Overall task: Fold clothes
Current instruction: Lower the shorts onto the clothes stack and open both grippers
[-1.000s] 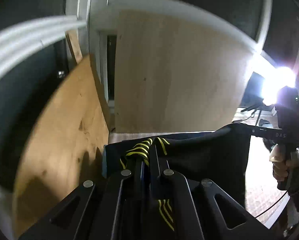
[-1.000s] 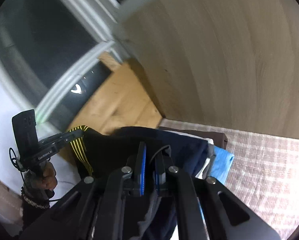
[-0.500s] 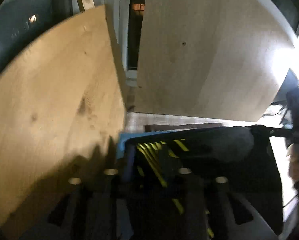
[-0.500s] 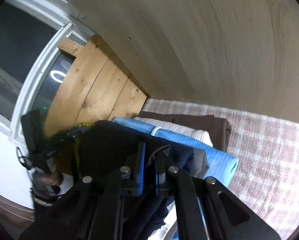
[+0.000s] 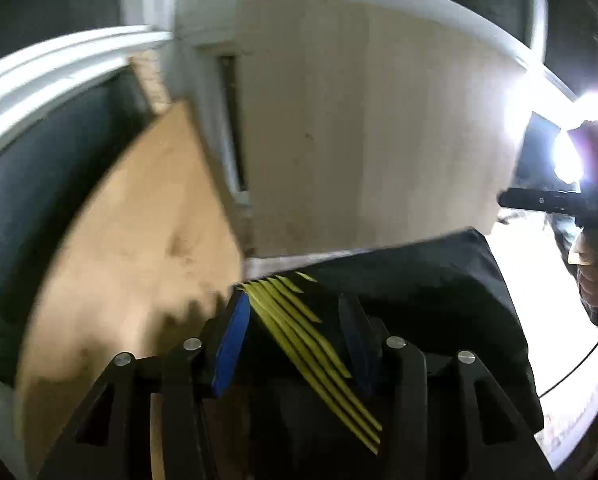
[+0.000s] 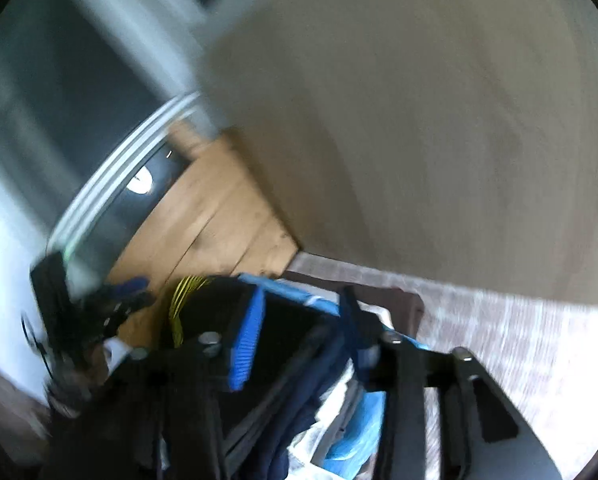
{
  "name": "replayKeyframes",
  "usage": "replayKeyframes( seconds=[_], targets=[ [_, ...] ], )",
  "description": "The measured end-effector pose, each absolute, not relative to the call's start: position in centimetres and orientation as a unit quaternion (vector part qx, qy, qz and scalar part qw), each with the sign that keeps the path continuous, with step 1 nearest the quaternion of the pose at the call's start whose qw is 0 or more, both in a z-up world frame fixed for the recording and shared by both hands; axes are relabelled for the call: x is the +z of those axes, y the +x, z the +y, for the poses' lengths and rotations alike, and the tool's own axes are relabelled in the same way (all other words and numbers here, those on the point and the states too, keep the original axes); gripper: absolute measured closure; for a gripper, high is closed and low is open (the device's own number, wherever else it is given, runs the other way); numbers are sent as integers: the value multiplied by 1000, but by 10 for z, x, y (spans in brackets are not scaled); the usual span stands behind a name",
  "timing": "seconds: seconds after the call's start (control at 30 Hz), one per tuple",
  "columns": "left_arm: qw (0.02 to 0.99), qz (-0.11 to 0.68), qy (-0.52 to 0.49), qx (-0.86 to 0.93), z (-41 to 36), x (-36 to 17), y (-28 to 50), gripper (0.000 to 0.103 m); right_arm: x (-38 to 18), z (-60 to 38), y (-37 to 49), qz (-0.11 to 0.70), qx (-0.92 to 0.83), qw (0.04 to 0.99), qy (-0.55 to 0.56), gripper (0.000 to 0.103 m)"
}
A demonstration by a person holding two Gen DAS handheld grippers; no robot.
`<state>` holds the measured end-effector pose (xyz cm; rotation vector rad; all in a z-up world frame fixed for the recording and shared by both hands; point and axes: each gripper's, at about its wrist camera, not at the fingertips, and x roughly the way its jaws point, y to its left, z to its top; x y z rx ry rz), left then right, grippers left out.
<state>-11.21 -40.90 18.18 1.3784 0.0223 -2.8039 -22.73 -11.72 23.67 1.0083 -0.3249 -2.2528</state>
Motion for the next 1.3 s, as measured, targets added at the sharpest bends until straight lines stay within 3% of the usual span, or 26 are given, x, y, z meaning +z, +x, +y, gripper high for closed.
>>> replayKeyframes(
  seconds=[0.23,0.3,0.57,0.67,0.87,1.07,1.2,1.3],
  targets=[
    [-14,-4,473,-881,-397,141,-131,59,211,-189,-212,-5,-857,329,396,71],
    [-15,1,473,-881,-398,140,-132,58,214,-190,-205,8,-864,324,386,78],
    [-13,-20,436,-900,-385,172,-94,60,230,-194,-174,60,-885,311,342,76],
    [-24,-22,444,-895,-376,160,-95,60,234,-206,-140,90,-874,343,331,76],
    [-47,-27,460,-886,-357,137,-97,60,177,-235,-125,226,-851,300,366,76],
    [-69,-31,475,-876,-338,113,-99,59,147,-224,-161,182,-851,277,406,79],
    [-73,-32,480,-874,-339,121,-94,59,146,-230,-157,202,-851,271,401,78],
    [-73,6,473,-878,-348,134,-75,58,158,-218,-146,173,-855,277,403,76]
  ],
)
